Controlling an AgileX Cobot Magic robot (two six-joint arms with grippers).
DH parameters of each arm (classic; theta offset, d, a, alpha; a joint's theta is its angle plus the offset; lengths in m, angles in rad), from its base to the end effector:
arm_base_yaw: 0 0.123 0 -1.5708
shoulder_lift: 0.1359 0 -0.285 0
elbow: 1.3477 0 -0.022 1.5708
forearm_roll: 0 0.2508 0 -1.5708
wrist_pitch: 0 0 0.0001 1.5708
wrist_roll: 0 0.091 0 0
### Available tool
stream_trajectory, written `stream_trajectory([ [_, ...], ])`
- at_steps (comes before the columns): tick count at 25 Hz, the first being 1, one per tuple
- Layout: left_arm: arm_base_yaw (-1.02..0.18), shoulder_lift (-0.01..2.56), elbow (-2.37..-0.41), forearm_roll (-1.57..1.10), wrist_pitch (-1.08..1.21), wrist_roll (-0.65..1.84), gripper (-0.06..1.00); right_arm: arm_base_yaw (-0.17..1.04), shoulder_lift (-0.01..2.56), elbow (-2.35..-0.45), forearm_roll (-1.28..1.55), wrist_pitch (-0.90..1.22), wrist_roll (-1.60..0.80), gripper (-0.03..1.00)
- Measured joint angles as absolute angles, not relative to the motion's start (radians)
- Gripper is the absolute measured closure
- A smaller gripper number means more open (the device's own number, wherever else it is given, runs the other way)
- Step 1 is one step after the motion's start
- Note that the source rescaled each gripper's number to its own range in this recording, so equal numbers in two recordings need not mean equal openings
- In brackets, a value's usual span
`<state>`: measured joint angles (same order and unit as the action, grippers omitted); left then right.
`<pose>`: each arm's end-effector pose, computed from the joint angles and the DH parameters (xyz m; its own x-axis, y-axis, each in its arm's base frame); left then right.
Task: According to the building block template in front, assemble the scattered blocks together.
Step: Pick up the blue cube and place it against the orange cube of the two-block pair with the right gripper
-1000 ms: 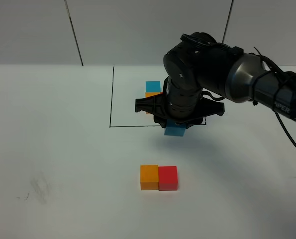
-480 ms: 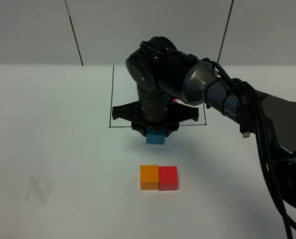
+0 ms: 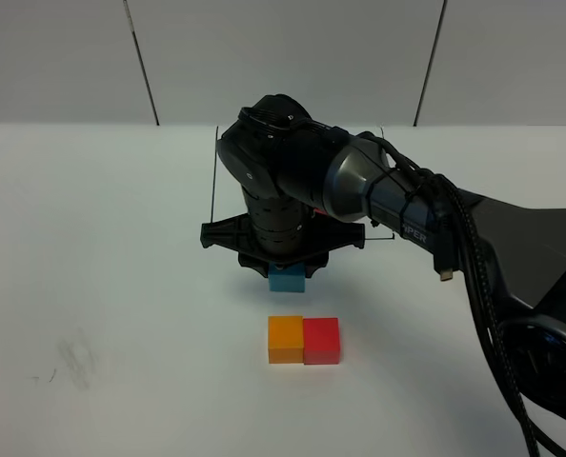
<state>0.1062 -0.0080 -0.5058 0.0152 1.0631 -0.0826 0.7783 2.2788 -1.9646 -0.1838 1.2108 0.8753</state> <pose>-0.0069 0.0005 0.2787 -0.4332 -0.1217 -0.8931 -0.1508 0.9867 -0.0614 0.3489 0.3221 0.1886 -0.9751 0.0407 -0.2180 0.0454 0.9988 -0.0167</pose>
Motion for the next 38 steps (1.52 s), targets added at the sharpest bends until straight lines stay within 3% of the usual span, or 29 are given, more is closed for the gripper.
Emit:
stream_trajectory([
  [38,0.106,-0.008,-0.506,0.015,1.063,-0.083,0.94,0.803,2.345,-1.965,-0.207,1.211,0.922,0.95],
])
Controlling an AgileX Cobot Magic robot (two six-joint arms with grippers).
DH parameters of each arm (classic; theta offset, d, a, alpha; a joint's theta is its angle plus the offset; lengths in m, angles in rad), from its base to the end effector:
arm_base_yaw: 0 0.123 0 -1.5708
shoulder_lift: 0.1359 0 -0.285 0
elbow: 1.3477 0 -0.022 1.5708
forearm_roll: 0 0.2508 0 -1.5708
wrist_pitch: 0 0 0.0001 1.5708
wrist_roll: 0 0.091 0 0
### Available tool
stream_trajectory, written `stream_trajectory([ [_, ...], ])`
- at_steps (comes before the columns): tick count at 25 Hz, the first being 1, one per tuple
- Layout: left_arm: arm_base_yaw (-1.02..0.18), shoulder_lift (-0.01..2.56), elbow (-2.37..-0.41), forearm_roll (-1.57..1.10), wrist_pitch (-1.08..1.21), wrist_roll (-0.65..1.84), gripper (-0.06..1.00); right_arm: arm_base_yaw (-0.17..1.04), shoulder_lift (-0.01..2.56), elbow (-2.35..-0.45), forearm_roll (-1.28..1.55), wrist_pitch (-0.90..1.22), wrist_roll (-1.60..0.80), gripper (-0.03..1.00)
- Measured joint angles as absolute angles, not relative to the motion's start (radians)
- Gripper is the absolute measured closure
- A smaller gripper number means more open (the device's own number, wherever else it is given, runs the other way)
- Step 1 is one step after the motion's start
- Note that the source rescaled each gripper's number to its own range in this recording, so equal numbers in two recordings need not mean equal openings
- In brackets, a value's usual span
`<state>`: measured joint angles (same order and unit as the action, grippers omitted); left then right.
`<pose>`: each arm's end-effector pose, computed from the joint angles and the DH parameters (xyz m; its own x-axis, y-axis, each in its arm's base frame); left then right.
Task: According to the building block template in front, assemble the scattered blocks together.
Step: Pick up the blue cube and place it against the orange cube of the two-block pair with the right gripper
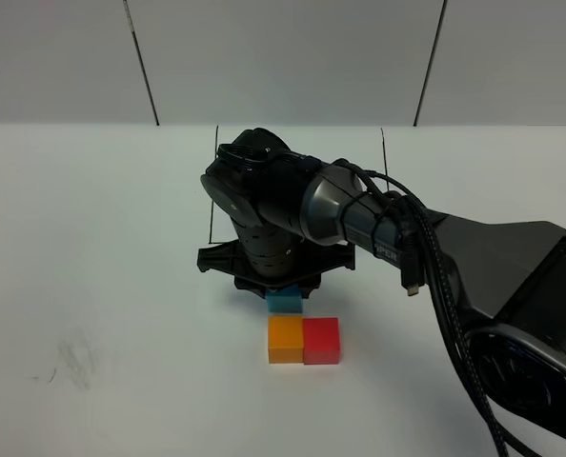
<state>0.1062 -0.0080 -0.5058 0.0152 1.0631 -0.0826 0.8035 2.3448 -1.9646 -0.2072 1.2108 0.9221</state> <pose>-0.0069 0.0005 0.2787 -0.4332 -0.1217 -0.8931 -0.1508 0.9867 -0.0614 0.3444 0.3319 0.1575 -0.9802 0.0439 -0.1930 0.0587 0.9957 -0.0714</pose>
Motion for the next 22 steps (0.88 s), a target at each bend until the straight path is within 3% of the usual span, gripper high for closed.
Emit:
stream_trajectory([
  [22,0.106,-0.008,-0.506,0.015,1.063,-0.083,0.94,0.803,2.365,-1.922,-0.168,1.211,0.936,0.95],
])
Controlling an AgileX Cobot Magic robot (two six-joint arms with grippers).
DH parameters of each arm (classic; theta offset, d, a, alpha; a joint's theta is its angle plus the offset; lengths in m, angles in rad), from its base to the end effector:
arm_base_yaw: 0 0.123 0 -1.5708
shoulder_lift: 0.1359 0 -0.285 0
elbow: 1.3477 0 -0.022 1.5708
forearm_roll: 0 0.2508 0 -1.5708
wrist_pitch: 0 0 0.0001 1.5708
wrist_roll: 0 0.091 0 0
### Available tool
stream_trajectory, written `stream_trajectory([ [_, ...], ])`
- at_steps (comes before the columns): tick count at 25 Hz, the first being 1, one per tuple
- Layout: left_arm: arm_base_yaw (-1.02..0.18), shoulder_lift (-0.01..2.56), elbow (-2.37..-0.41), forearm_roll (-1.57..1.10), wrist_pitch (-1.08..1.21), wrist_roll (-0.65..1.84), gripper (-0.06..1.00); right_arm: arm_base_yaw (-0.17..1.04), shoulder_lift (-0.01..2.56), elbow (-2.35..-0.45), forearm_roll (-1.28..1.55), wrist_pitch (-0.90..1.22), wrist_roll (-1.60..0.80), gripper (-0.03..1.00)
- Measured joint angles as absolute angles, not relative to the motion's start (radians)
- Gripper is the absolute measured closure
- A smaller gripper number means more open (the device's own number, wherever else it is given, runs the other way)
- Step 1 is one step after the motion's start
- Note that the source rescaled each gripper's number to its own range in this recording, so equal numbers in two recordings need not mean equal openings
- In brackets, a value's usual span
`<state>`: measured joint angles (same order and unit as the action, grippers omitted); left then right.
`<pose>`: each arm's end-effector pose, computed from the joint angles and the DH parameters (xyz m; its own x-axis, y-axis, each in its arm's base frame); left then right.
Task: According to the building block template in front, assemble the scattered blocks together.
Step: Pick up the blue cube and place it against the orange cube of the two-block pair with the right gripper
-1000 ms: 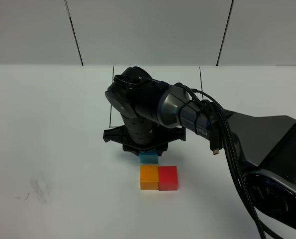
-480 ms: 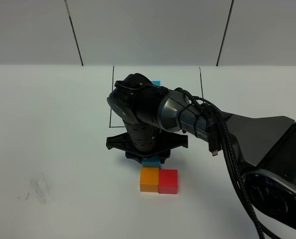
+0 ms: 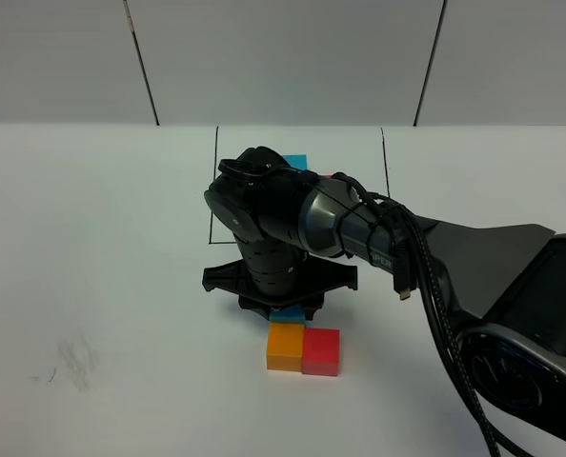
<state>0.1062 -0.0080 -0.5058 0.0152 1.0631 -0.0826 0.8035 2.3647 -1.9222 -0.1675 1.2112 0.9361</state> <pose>-0.0069 0.0005 0.2787 -0.4332 -0.1217 -0.8931 -0.1508 0.9867 -0.0614 0.3378 0.3298 0.1369 -0.9898 0.0674 -0.1257 0.0793 0.9925 -0.0929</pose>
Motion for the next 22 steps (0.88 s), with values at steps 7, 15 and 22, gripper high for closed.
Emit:
stream_trajectory([
  [7,0.106,-0.008,-0.506,0.015,1.064,-0.083,0.94,0.803,2.390,-1.923,-0.152,1.213,0.940,0.95],
  [15,0.106,-0.008,-0.506,0.015,1.063,-0.083,0.94,0.803,2.392,-1.923,-0.155,1.210,0.936,0.95],
  [22,0.106,-0.008,-0.506,0.015,1.063,-0.083,0.94,0.803,2.392,-1.923,-0.157,1.210,0.926,0.95],
])
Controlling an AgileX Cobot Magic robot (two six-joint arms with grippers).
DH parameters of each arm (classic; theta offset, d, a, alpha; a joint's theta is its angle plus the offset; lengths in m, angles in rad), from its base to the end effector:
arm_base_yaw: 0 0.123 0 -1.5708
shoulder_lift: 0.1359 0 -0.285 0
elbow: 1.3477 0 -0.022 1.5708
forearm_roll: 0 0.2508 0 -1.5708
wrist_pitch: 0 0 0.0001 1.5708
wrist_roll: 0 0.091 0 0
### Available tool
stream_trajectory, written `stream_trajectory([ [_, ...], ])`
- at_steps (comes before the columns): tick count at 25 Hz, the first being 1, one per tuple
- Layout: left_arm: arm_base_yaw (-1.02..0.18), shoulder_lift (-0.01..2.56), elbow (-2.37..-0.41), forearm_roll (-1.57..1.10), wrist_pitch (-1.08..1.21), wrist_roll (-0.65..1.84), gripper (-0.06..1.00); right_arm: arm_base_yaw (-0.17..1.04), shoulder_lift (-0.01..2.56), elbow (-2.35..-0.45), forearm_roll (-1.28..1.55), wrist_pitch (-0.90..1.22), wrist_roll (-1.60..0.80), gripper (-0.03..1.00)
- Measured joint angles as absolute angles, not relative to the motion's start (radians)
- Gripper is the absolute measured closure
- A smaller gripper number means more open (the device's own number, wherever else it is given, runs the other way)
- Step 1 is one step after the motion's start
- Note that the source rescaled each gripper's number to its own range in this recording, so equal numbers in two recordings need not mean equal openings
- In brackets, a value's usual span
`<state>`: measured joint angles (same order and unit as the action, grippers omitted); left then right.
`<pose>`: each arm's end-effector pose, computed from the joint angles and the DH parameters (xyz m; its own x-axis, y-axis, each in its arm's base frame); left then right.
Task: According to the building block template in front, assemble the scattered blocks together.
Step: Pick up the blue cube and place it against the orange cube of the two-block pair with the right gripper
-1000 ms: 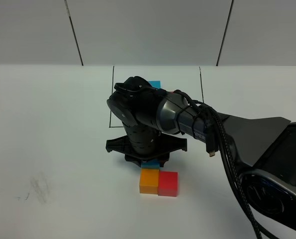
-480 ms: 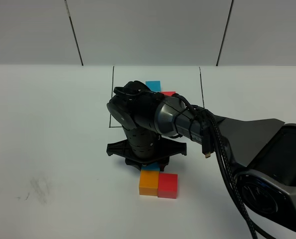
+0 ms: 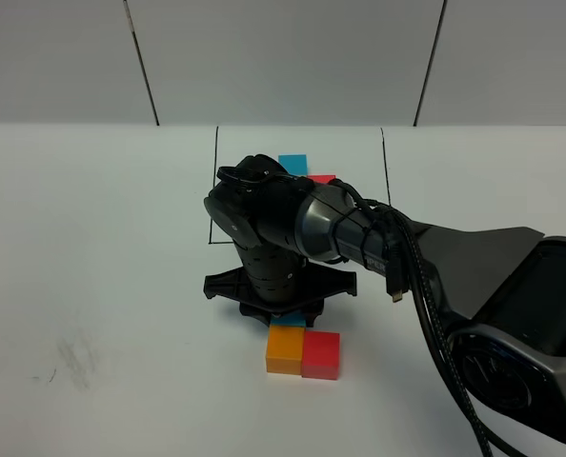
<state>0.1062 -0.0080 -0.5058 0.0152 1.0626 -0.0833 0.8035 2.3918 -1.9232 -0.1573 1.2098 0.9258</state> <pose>-0.0069 0.0005 0.2787 -0.4326 -0.1224 -0.8932 -0.1511 0.9866 -0.0620 0.3375 0.3307 0.1242 -0.9931 0.0593 -0.1015 0.0702 0.9918 -0.1070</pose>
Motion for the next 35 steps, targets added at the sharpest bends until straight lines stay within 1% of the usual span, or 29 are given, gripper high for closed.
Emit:
stream_trajectory([
  [35,0.106,-0.008,-0.506,0.015,1.063,-0.083,0.94,0.803,2.392,-1.925,-0.143,1.210,0.930,0.95],
])
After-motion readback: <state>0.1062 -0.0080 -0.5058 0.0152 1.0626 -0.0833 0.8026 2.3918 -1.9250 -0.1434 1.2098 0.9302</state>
